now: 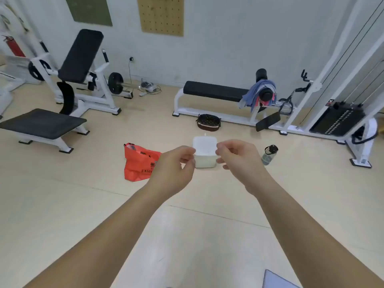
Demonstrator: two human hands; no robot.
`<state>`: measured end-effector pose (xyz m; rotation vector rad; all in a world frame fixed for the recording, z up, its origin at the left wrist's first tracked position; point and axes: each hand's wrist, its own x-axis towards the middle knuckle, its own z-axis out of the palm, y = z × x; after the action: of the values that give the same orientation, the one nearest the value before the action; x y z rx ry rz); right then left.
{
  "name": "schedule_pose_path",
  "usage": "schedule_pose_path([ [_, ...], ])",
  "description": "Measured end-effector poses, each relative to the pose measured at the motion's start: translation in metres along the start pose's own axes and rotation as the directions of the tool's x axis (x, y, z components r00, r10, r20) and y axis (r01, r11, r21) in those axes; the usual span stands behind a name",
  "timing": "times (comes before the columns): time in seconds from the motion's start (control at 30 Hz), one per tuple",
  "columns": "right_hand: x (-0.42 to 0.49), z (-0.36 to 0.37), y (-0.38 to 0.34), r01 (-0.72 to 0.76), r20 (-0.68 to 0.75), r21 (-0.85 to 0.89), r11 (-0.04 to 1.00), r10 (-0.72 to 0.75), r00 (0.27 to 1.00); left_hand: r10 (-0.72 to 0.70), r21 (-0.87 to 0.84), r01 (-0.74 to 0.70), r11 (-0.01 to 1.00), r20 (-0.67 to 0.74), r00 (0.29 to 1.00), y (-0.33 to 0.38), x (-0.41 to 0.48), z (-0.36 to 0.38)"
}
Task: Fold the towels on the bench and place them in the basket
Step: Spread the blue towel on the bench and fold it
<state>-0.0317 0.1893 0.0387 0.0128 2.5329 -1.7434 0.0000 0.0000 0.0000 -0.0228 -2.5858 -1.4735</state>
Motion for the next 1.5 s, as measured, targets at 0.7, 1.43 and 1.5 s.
schedule_pose_path([
  [0.7,0.578,-0.05,0.014,-0.067,-0.033,-0.078,0.995,0.064,0.997,-0.188,-0.074,0.198,0.977,0.129,0.974,-0.053,0.553,0.112],
  [1.43,1.088,-0.15,0.081,-0.315,-0.223,-0.021,0.949,0.302,0.927,-0.034,0.044,0.014,0.999,0.502,0.864,-0.096,1.111,0.307],
  [1.5,1.127,-0.173,0.097,-0.329,-0.218,-0.023,0.944,0.316,0.923,-0.056,0.047,0.038,0.998,0.484,0.873,-0.091,1.143,0.336],
])
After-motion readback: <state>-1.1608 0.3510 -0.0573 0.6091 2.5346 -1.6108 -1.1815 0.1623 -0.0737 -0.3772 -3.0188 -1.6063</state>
